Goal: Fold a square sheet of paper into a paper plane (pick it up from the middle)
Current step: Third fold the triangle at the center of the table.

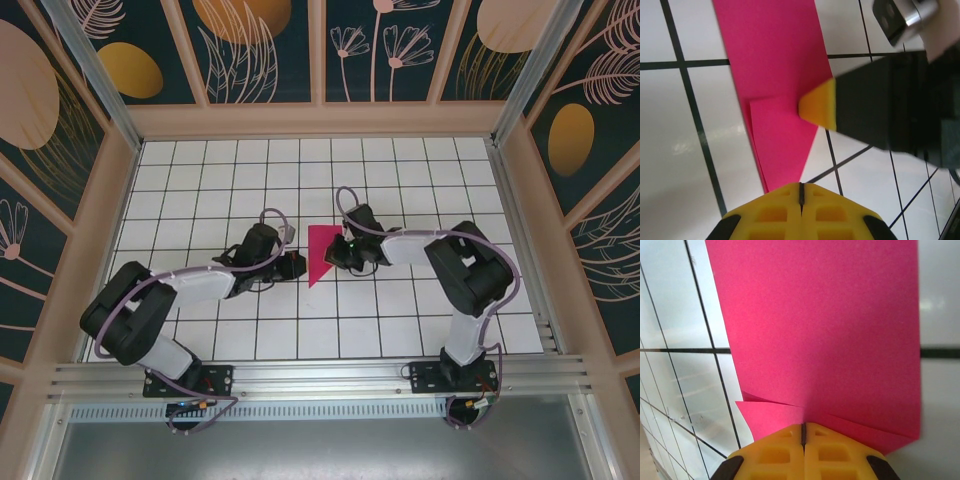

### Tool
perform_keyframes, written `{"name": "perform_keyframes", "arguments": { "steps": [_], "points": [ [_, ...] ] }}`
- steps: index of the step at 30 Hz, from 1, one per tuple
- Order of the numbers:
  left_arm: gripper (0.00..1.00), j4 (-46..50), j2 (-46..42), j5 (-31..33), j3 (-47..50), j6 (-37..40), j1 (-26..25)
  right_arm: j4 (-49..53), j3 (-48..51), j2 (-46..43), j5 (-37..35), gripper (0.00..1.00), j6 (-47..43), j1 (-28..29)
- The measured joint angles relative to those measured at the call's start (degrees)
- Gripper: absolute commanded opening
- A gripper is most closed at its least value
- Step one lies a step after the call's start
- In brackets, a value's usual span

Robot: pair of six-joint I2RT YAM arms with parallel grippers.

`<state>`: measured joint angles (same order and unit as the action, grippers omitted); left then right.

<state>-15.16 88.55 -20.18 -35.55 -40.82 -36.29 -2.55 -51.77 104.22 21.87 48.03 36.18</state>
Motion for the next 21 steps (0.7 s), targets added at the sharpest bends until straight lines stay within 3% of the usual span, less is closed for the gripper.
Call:
{"name": "perform_keyframes", "arguments": {
  "steps": [2, 6, 11, 21],
  "points": [
    [0.04, -1.38, 1.99, -0.42, -0.74, -0.61, 0.00, -0.02, 1.11, -1.86, -1.27, 0.01, 1.66, 0.00],
    [0.03, -2.62, 4.72, -0.76, -2.43, -1.31, 0.00, -1.31, 4.00, -6.60, -3.67, 0.21, 5.01, -1.03],
    [0.02, -4.44, 6.86, -0.57, -4.74, -2.38, 0.00, -2.38, 6.32, -9.49, -4.74, 0.33, 6.08, -2.93],
    [0.03, -5.22, 8.85, -1.49, -5.51, -3.87, 0.00, -2.47, 7.43, -9.55, -4.39, 0.36, 5.90, -4.28]
  ]
}}
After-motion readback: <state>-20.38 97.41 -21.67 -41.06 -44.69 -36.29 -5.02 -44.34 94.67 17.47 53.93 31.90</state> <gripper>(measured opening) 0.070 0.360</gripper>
